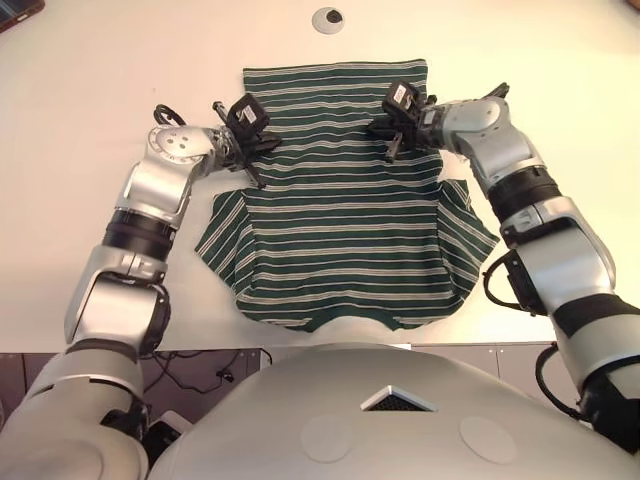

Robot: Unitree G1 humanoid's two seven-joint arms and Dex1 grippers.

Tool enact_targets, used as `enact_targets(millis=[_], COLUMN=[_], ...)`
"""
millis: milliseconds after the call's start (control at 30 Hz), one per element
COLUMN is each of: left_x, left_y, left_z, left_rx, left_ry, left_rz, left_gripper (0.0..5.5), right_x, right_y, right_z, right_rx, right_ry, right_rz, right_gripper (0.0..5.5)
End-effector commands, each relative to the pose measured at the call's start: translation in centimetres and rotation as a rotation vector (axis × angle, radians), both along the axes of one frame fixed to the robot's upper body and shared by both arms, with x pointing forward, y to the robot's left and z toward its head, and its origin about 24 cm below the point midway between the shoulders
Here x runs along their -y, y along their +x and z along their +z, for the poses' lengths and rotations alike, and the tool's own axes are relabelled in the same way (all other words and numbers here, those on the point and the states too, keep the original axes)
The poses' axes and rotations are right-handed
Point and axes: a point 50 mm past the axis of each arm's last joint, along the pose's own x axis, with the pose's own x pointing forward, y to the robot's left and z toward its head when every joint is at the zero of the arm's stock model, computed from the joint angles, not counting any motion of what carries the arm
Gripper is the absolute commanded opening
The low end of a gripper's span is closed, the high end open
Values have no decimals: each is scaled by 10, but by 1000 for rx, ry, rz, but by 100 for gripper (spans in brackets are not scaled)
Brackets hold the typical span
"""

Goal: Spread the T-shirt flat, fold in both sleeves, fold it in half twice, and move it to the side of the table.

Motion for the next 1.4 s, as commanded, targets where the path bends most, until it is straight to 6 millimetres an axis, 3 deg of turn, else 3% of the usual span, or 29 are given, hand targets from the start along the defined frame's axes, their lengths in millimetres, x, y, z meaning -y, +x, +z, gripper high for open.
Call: enact_targets(millis=[33,167,233,333,400,467,567,667,767,833,967,1167,1333,1400], left_x=[-7,-6,-8,-38,-66,-91,-119,-129,-119,-115,-108,-103,-95,-94], left_y=[39,60,70,69,45,-10,-88,-131,-158,-165,-178,-180,-174,-170], left_z=[0,28,50,74,62,50,55,52,42,39,29,1,-5,-8], left_rx=[95,216,344,485,402,235,63,-129,-287,-347,-432,-473,-464,-461], left_ry=[200,150,81,-37,-153,-327,-503,-557,-570,-567,-512,-426,-487,-487], left_rz=[163,292,347,435,432,430,493,532,529,540,548,587,577,579], left_gripper=[4,4,4,4,4,4,47,91,135,165,169,169,169,145], right_x=[6,-13,-17,-20,-19,-12,6,21,26,27,27,26,26,26], right_y=[6,17,27,40,40,35,25,18,15,14,11,10,10,9], right_z=[-21,-7,11,46,55,52,39,31,23,21,20,20,19,18], right_rx=[4,119,255,435,474,467,436,429,426,424,418,416,413,414], right_ry=[-108,-110,-77,87,163,215,237,241,191,179,169,148,139,134], right_rz=[-256,-294,-331,-364,-317,-276,-307,-363,-392,-403,-401,-385,-386,-389], right_gripper=[2,2,2,2,2,2,0,0,0,0,0,0,0,0])
